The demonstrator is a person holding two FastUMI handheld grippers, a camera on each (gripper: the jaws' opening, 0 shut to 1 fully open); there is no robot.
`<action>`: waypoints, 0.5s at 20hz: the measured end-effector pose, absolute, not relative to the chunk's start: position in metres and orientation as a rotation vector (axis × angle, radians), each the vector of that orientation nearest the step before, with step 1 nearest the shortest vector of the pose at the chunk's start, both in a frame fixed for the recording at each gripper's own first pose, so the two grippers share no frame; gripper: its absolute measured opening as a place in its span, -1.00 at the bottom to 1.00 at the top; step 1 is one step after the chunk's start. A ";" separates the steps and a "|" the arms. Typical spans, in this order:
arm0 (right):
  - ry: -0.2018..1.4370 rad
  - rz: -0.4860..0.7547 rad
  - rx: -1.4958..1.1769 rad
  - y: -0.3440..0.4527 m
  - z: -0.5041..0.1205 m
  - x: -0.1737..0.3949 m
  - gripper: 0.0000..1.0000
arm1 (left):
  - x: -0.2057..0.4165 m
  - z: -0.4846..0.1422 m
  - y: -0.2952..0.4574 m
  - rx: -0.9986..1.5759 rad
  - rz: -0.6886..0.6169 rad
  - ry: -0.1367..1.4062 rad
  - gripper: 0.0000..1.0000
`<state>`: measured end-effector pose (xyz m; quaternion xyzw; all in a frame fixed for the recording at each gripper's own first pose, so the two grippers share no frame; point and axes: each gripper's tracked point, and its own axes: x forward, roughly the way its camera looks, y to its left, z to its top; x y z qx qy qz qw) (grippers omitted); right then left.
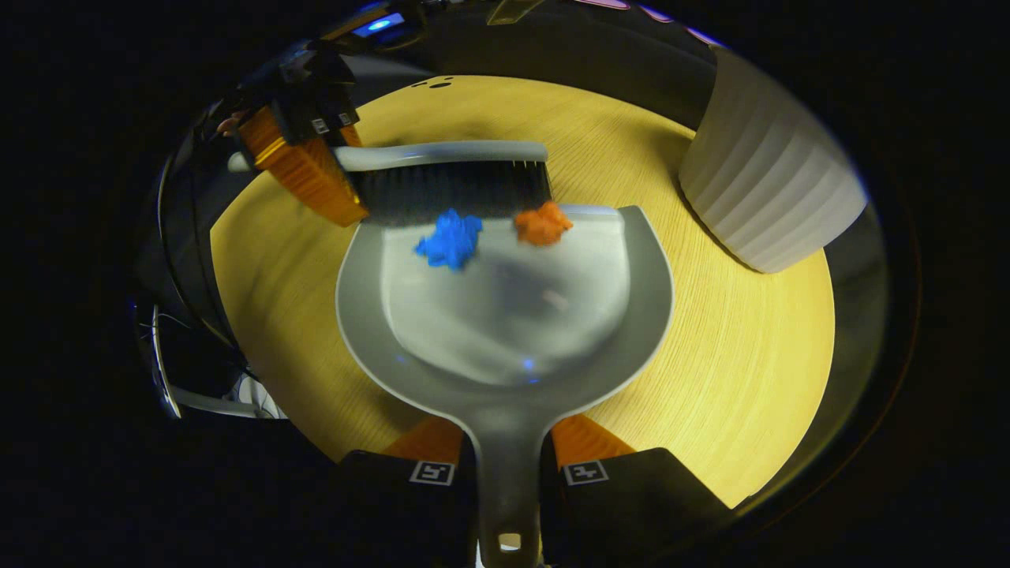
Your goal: Pick up the small broom and dustpan from the desktop, sweep the trash into the dustpan with the broom, and then empty the trash into the garbage bin.
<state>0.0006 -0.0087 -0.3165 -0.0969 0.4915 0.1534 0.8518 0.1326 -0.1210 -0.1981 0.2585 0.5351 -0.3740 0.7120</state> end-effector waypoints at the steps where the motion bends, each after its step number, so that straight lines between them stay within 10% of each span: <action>1: 1.034 0.322 -0.205 -0.009 -0.317 0.000 -0.30 | 0.132 -0.199 -0.120 0.585 -0.813 1.170 -0.48; 10: 1.017 0.313 -0.189 -0.009 -0.314 0.000 -0.23 | 0.125 -0.160 -0.063 0.406 -0.534 0.970 -0.48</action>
